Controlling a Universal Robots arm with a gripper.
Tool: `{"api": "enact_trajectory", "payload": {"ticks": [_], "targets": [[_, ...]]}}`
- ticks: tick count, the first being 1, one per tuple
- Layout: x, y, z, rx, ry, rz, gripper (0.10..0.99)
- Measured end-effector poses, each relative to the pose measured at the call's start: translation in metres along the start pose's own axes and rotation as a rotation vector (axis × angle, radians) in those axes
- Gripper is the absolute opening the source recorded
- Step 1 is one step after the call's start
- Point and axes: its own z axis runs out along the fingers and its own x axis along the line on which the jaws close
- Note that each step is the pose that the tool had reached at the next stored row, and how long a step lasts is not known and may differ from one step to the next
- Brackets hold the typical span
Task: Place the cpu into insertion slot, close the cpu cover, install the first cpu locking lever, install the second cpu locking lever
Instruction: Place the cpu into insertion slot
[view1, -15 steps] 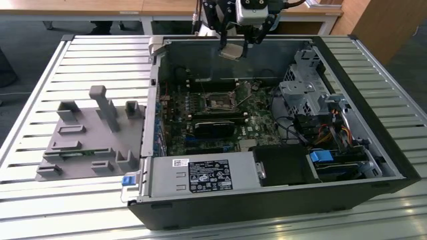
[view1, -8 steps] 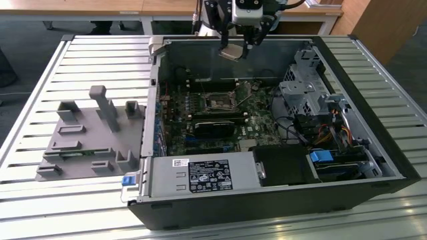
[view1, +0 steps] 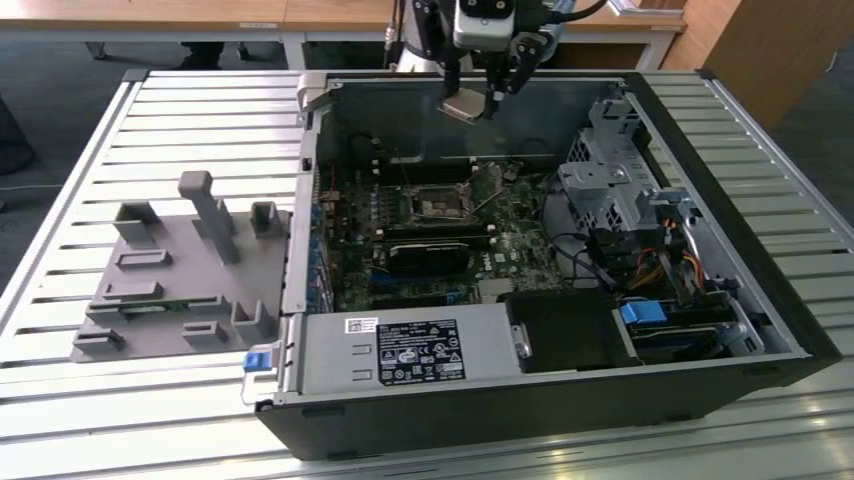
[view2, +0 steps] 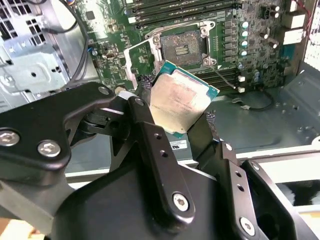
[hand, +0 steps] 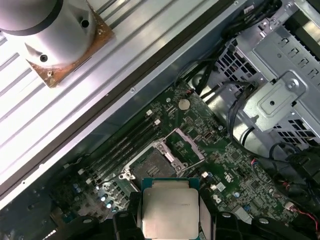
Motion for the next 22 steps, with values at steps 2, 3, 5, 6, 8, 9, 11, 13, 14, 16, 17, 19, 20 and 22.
{"api": "enact_trajectory", "payload": {"ticks": [2, 3, 5, 6, 8, 9, 11, 13, 14, 16, 17, 19, 20, 22], "targets": [[0.0000, 0.0000, 0.0001, 0.000, -0.0019, 0.020, 0.541], [0.0000, 0.0000, 0.0001, 0.000, -0.0028, 0.030, 0.541], [0.0000, 0.0000, 0.0003, -0.001, -0.0046, 0.049, 0.541], [0.0000, 0.0000, 0.0004, -0.001, -0.0056, 0.060, 0.541], [0.0000, 0.0000, 0.0005, -0.001, -0.0075, 0.081, 0.541], [0.0000, -0.0001, 0.0005, -0.001, -0.0084, 0.091, 0.541], [0.0000, 0.0000, 0.0006, -0.001, -0.0101, 0.109, 0.541], [0.0000, -0.0001, 0.0006, -0.002, -0.0116, 0.126, 0.541], [0.0000, -0.0001, 0.0006, -0.002, -0.0123, 0.134, 0.541], [0.0000, 0.0000, 0.0006, -0.002, -0.0135, 0.147, 0.541], [0.0000, -0.0001, 0.0007, -0.002, -0.0140, 0.153, 0.541], [0.0000, -0.0001, 0.0007, -0.002, -0.0151, 0.164, 0.541], [0.0000, -0.0001, 0.0008, -0.003, -0.0157, 0.171, 0.541], [0.0000, -0.0001, 0.0014, -0.003, -0.0175, 0.191, 0.541]]}}
